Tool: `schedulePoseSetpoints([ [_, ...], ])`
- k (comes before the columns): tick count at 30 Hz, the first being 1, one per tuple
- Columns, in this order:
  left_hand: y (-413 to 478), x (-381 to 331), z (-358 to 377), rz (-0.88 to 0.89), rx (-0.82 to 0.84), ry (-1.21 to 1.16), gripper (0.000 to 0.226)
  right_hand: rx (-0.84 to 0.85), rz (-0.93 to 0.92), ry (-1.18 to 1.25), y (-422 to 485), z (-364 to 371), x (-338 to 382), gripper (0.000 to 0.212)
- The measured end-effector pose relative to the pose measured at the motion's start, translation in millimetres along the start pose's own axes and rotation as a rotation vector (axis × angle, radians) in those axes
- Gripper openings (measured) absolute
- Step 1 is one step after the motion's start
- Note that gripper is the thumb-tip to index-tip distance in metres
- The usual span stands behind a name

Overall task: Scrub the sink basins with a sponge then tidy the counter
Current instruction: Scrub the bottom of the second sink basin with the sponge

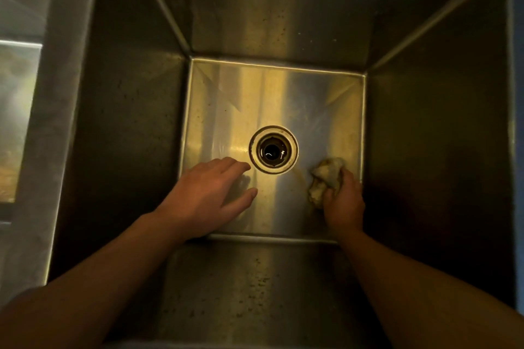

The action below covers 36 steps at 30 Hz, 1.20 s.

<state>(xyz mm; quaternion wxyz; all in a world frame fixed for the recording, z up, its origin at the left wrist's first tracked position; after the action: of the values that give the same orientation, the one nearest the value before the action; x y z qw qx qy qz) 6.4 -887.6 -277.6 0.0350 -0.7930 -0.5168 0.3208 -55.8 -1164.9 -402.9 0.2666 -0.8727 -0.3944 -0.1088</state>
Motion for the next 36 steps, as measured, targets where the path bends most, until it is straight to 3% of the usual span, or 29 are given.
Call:
schedulePoseSetpoints([
  [5,8,18,5,-0.064,-0.044,-0.037,0.070,-0.024,0.053,0.098,-11,25,25,0.061],
  [10,10,18,9,-0.072,-0.038,-0.059,0.070,0.033,-0.014,0.152,-9,49,60,0.050],
  [14,12,23,5,-0.106,-0.059,-0.091,0.064,0.076,-0.130,0.171,-2,47,76,0.040],
  [19,14,22,4,-0.099,-0.072,-0.082,0.064,-0.026,-0.328,0.052,31,0,80,0.042],
  [23,16,23,3,-0.094,-0.099,-0.078,0.063,-0.011,-0.255,-0.050,58,4,72,0.047],
  [28,16,33,-2,-0.137,-0.139,-0.093,0.061,-0.084,-0.191,0.077,55,26,91,0.049],
  [36,17,42,-5,-0.176,-0.176,-0.096,0.061,0.127,-0.474,0.063,42,77,165,0.048],
])
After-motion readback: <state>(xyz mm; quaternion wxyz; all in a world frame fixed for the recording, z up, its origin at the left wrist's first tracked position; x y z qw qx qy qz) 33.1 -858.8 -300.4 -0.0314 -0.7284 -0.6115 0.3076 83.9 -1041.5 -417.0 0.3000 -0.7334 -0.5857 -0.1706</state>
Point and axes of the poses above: each hand's wrist, its own y-axis towards the middle knuckle, its own z-axis out of the palm, x = y × z, the point moved 8 cm from there along y, towards the middle knuckle, and after that the axes turned 4 degrees about -x, right-handed, at the moved point
